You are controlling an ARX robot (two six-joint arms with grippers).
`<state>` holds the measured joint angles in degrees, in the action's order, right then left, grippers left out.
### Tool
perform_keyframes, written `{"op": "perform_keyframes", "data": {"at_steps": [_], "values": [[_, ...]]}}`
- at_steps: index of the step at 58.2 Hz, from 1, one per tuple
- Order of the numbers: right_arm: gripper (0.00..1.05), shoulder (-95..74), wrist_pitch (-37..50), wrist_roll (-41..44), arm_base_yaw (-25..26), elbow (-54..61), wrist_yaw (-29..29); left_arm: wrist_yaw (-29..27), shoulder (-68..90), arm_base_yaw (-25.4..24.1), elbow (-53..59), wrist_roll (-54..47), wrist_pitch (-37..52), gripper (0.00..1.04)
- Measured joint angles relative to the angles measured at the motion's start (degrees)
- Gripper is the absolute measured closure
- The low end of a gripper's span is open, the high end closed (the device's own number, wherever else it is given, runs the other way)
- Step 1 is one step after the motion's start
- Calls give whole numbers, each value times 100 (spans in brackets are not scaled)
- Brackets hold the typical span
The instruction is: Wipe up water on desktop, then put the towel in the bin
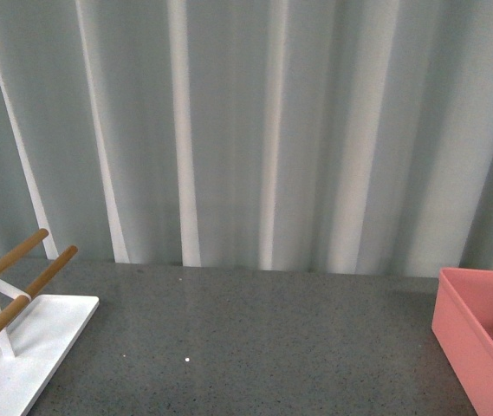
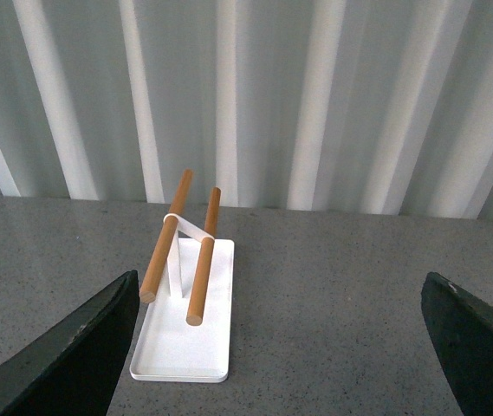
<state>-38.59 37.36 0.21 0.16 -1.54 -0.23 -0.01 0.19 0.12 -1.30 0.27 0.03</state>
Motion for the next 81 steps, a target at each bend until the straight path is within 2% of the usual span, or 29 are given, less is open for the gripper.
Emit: {"op": "perform_keyframes", "data": {"at_steps": [30, 62, 68, 81], "values": [[101, 1825, -1692, -2, 0, 20, 2, 0, 0, 0, 0, -2, 0, 7], [101, 2896, -2756, -2, 0, 20, 17, 0, 0, 0, 0, 0, 0, 7], [101, 3657, -3687, -4, 0, 20, 20, -2, 0, 0, 0, 0, 0, 7], [100, 3834, -3729, 0, 0, 20, 20, 0, -7, 0, 0, -2, 0, 7]]}}
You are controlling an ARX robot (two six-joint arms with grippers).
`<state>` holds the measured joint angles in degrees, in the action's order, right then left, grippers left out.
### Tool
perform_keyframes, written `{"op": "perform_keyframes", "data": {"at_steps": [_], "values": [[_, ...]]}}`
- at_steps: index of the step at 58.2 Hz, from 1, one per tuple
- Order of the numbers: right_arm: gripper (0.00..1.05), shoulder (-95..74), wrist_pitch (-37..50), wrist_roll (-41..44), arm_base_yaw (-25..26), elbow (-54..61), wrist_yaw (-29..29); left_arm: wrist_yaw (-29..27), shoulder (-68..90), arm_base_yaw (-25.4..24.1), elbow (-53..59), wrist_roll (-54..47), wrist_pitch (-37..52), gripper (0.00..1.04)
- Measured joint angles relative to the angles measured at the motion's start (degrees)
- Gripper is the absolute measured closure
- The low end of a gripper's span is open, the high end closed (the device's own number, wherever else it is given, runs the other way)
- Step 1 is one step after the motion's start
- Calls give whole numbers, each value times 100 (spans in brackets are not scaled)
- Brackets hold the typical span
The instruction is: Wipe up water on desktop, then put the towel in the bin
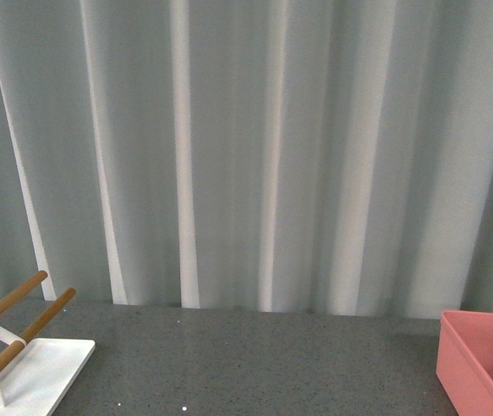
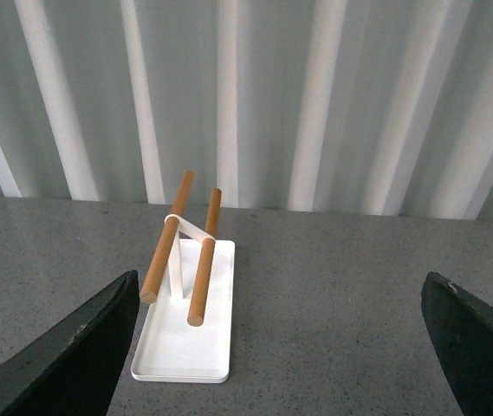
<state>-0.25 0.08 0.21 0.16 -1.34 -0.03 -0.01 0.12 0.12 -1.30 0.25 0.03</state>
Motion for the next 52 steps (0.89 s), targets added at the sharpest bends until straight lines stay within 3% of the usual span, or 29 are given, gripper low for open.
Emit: {"op": "perform_keyframes", "data": {"at_steps": [29, 52], "values": [[6, 0, -4, -7, 0, 0, 0, 0, 0, 0, 0, 2, 0, 7], [7, 0, -4, -7, 0, 0, 0, 0, 0, 0, 0, 2, 0, 7]]}}
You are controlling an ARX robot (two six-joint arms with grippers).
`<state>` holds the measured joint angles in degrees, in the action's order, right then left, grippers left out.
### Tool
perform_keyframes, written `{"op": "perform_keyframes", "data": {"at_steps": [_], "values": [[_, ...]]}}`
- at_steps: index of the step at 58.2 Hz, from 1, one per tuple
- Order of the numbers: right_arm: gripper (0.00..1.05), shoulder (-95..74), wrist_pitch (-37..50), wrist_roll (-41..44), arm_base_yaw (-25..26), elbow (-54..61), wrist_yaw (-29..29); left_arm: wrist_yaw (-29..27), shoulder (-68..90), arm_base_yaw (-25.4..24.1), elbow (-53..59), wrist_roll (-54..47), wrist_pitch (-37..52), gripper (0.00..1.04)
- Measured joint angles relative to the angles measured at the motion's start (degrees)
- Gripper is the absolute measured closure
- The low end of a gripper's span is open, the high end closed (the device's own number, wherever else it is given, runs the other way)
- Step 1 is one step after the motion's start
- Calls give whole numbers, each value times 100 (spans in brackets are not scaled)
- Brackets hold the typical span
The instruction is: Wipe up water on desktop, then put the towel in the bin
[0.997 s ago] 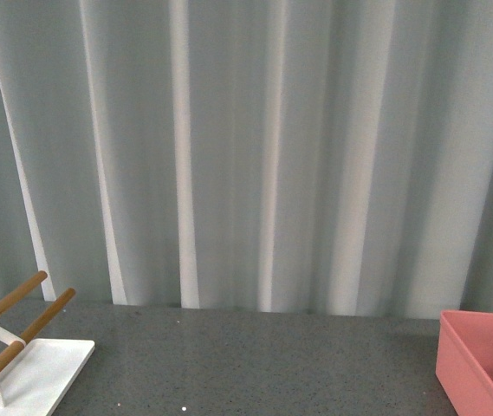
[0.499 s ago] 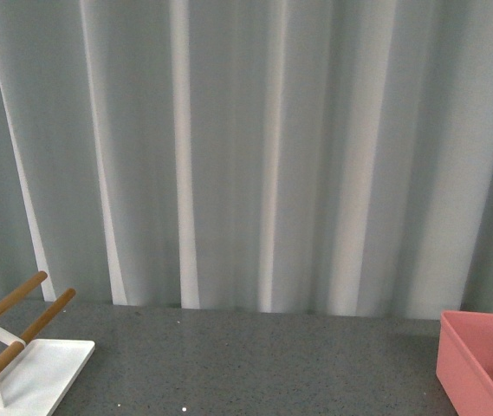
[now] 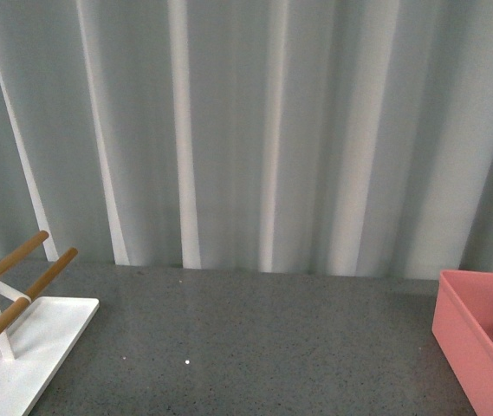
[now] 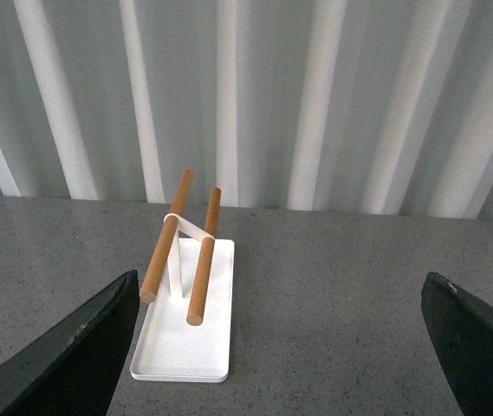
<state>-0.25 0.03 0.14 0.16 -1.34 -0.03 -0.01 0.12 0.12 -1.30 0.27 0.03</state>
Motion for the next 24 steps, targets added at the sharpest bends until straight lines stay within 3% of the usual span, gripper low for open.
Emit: {"op": "perform_keyframes", "data": {"at_steps": [24], "values": [[7, 0, 0, 0, 0, 0, 0, 0, 0, 0, 0, 0, 0, 7]]}}
